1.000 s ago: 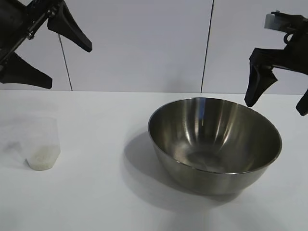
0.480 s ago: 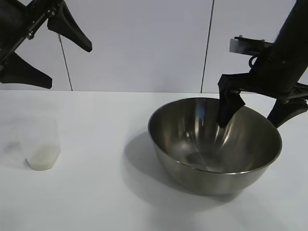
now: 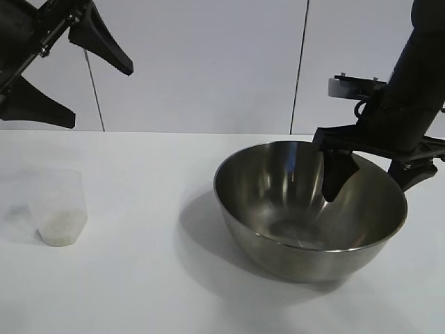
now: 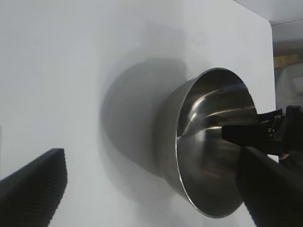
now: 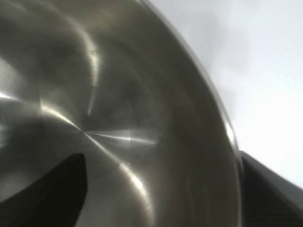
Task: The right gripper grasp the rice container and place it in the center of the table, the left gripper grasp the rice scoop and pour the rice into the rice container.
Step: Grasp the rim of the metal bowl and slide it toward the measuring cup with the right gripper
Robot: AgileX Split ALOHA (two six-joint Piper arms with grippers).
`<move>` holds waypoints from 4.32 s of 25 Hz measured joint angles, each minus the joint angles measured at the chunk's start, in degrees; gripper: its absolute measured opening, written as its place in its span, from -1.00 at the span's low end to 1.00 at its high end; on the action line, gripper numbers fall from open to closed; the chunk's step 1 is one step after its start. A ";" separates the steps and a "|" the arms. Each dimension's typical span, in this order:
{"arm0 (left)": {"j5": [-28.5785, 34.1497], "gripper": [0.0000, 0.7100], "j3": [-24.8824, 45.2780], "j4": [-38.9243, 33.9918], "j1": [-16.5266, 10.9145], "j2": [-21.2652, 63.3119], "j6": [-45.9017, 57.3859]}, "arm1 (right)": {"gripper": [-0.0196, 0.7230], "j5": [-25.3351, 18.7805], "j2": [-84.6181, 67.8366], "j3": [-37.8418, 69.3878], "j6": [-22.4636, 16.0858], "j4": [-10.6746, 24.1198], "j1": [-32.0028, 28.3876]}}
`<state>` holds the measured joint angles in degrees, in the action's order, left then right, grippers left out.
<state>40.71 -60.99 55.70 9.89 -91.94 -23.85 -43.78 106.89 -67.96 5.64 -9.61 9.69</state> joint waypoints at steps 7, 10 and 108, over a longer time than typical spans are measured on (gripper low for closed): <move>0.00 0.96 0.00 0.00 0.00 0.00 0.00 | 0.03 -0.29 1.83 0.00 -0.47 0.18 0.00; 0.00 0.96 0.00 0.00 0.00 0.00 0.00 | -0.25 -0.29 1.89 0.00 -0.91 0.22 0.00; -0.47 0.96 0.00 0.01 0.00 0.00 0.00 | -0.92 0.17 3.30 -5.20 4.88 -14.27 9.07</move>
<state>40.24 -60.99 55.71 9.89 -91.94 -23.85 -43.62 110.19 -73.16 10.52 -23.89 18.76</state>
